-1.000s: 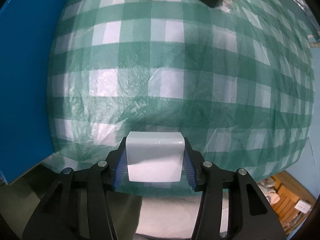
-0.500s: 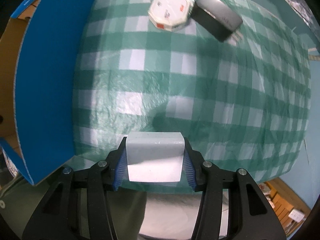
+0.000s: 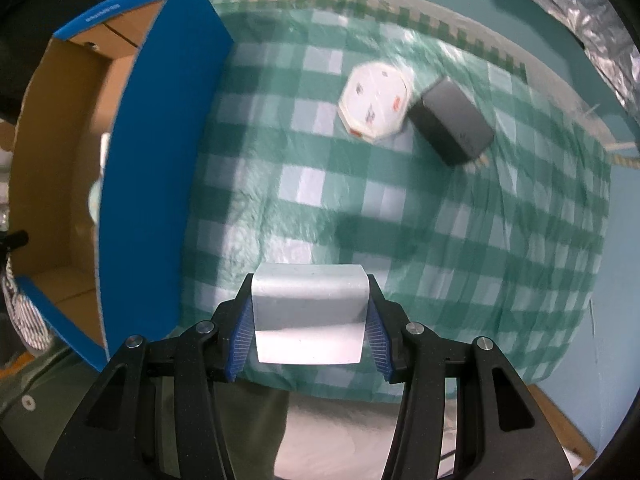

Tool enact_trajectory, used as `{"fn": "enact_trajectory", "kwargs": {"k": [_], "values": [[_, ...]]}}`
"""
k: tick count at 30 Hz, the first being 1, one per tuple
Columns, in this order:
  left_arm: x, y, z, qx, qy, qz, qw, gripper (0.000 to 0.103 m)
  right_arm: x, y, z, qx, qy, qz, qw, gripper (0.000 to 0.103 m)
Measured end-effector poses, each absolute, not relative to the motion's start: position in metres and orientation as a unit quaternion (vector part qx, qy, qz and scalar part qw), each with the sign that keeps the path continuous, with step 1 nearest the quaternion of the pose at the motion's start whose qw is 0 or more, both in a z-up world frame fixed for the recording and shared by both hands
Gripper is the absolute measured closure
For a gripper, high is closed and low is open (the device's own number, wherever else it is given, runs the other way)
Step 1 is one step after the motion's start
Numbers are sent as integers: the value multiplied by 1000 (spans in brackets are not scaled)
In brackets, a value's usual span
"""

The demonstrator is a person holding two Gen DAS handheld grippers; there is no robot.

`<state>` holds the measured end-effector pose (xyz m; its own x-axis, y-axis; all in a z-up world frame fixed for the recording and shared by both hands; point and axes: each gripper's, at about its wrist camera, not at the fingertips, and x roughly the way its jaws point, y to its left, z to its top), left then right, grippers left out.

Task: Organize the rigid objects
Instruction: 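Lift the white cube charger with the right gripper and carry it over the box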

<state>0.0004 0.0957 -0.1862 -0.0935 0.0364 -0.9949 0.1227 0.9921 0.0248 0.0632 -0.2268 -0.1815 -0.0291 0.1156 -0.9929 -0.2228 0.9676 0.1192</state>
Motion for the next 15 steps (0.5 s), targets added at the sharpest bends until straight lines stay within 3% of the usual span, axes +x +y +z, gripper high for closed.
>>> {"fn": "enact_trajectory", "kwargs": {"k": [15], "values": [[6, 99, -183, 40, 739, -24, 673, 96, 80, -189, -161, -84, 673, 183, 712, 54]]}}
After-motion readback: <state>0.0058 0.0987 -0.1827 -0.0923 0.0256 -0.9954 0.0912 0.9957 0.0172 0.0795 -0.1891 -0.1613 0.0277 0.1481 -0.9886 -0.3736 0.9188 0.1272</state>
